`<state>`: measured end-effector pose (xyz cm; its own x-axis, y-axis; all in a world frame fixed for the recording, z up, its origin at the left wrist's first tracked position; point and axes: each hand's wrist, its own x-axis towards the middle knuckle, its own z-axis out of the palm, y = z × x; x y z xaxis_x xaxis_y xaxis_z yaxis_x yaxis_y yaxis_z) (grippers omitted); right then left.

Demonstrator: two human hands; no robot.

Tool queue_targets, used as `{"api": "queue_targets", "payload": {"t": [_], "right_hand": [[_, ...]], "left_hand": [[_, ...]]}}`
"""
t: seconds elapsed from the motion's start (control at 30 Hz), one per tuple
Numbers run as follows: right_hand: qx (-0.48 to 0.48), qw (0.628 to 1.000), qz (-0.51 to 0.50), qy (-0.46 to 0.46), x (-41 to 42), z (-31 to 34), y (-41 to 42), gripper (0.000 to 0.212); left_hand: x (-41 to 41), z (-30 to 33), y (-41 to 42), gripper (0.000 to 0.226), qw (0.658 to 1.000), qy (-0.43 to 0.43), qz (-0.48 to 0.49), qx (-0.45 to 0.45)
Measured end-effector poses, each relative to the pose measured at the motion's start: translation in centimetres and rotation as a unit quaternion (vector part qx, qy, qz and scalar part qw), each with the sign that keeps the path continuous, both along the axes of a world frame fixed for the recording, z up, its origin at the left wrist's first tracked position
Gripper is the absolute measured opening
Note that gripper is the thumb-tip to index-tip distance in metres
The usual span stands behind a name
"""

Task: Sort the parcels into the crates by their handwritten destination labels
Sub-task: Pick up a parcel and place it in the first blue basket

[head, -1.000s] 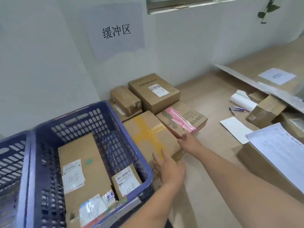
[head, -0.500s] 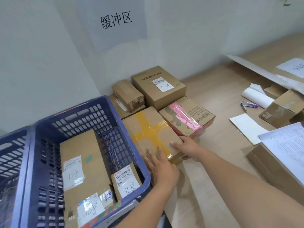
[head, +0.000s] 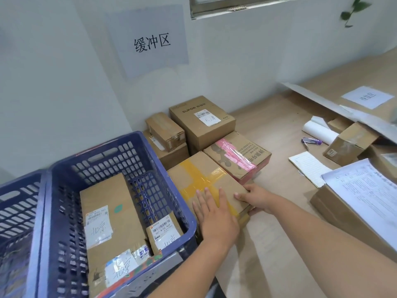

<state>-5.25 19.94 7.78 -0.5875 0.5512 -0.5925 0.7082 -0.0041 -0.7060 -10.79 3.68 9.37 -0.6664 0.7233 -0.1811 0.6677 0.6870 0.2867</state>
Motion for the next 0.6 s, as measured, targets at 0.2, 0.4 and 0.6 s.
{"api": "queue_targets", "payload": {"t": [0.2, 0.4, 0.6], "right_hand": [[0.005, 0.999, -0.023, -0.022, 6.0, 3.4, -2.1, 0.031], [-0.003, 0.997, -0.080, -0.009, 12.9, 8.1, -7.7, 0.024], [0.011, 0.991, -0.128, 0.026, 18.9, 12.2, -13.7, 0.027]], "left_hand": [[2.9, 3.0, -3.3, 0.081, 0.999, -0.006, -0.044, 0.003], [5.5, 3.7, -9.8, 0.074, 0.992, 0.051, -0.097, 0.057], [9.3, 7.6, -14.8, 0.084, 0.970, -0.168, 0.014, 0.176]]}}
